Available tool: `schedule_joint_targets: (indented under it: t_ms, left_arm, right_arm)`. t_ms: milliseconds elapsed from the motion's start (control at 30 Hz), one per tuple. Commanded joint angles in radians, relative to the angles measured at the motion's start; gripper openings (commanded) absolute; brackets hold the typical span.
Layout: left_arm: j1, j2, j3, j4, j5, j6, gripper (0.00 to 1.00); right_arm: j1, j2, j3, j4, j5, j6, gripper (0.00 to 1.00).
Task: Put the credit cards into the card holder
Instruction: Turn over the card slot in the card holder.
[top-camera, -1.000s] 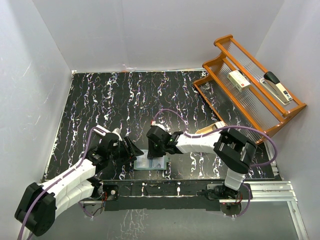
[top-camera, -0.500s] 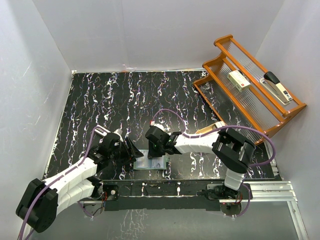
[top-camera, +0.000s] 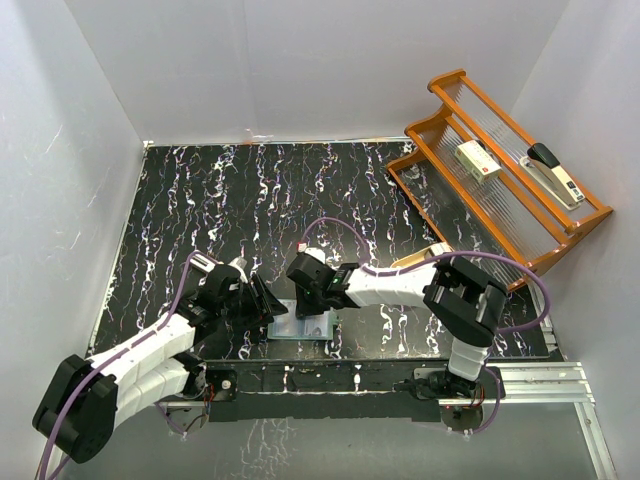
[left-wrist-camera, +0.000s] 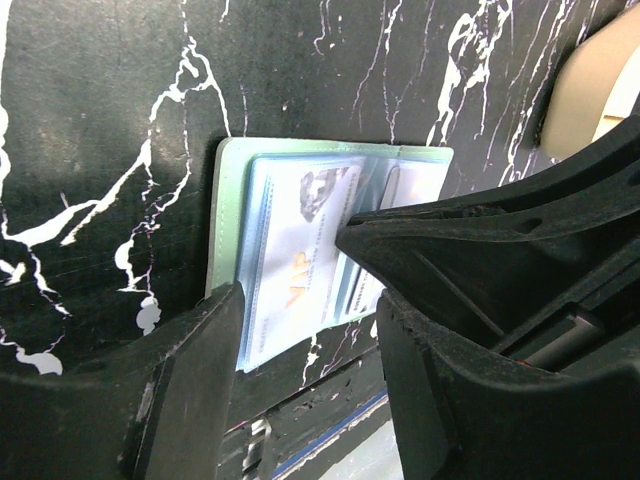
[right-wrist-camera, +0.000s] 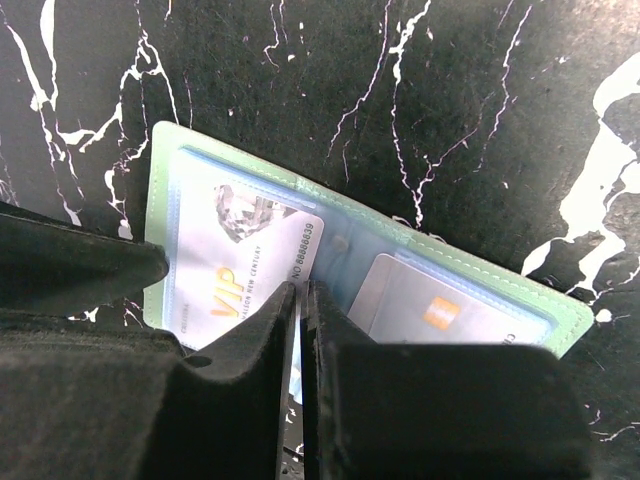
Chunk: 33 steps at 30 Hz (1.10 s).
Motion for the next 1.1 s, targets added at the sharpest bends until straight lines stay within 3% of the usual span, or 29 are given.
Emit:
schedule_joint_targets:
  t_ms: [0,333,800,1067]
  left_arm:
    - [0.006,-0.016,-0.006,0.026,0.039,-0.021,0.53]
    - [0.006,-0.018,-0.003,0.009,0.028,-0.021,0.52]
    - [0.004,0.058,0.023,0.048,0.04,0.018,0.52]
    - [0.005,0.032,0.032,0.063,0.103,0.001,0.45]
  right_arm:
    - [0.012,0.024,0.041,-0.096,0.044,-0.019,0.07]
    - [0.045,0.087,0.102,-0.22,0.118,-0.041,0.0]
    - [0.045,0.089,0.021,-0.13,0.089,-0.032,0.0]
    - [0.045,0.07,0.005,-0.108,0.084,-0.036,0.0]
